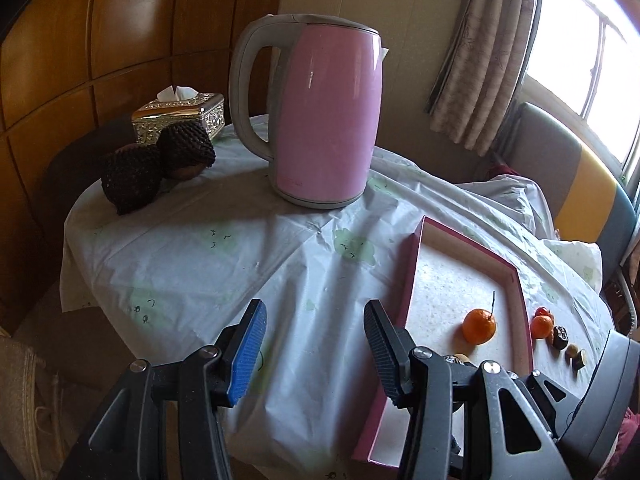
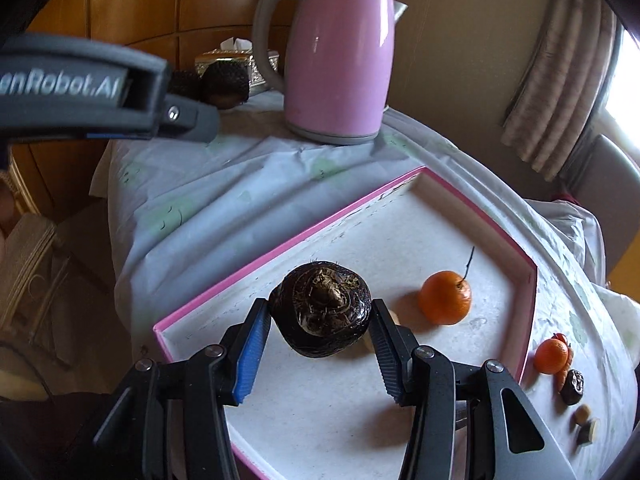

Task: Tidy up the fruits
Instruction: 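Carry the dark shell fruit into the tray and open the right gripper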

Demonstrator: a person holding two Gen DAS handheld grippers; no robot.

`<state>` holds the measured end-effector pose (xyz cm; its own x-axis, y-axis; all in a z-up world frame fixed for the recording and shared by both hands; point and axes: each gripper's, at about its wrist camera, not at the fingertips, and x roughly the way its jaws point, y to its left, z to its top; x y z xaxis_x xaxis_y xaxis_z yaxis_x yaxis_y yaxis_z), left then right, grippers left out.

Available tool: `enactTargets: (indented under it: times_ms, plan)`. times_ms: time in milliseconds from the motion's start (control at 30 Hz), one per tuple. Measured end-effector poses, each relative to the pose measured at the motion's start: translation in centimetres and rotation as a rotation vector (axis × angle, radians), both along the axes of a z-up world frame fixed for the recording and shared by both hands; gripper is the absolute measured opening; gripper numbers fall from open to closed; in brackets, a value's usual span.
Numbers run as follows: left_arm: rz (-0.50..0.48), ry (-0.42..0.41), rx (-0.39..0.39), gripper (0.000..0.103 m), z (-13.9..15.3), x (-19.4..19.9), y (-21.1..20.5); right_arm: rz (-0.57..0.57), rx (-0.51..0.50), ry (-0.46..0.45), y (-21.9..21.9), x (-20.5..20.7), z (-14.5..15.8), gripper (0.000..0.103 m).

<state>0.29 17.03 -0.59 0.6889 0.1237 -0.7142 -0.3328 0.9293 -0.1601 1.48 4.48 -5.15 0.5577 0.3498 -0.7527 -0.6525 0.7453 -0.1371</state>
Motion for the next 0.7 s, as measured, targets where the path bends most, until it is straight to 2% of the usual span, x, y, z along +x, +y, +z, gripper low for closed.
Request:
enactTargets:
  times_ms: [700]
  plan:
    - [-0.014, 0.013, 0.009, 0.051, 0.06, -0.36, -0.75, -0.022, -0.019, 0.011, -0.16, -0.37, -0.96, 0.052]
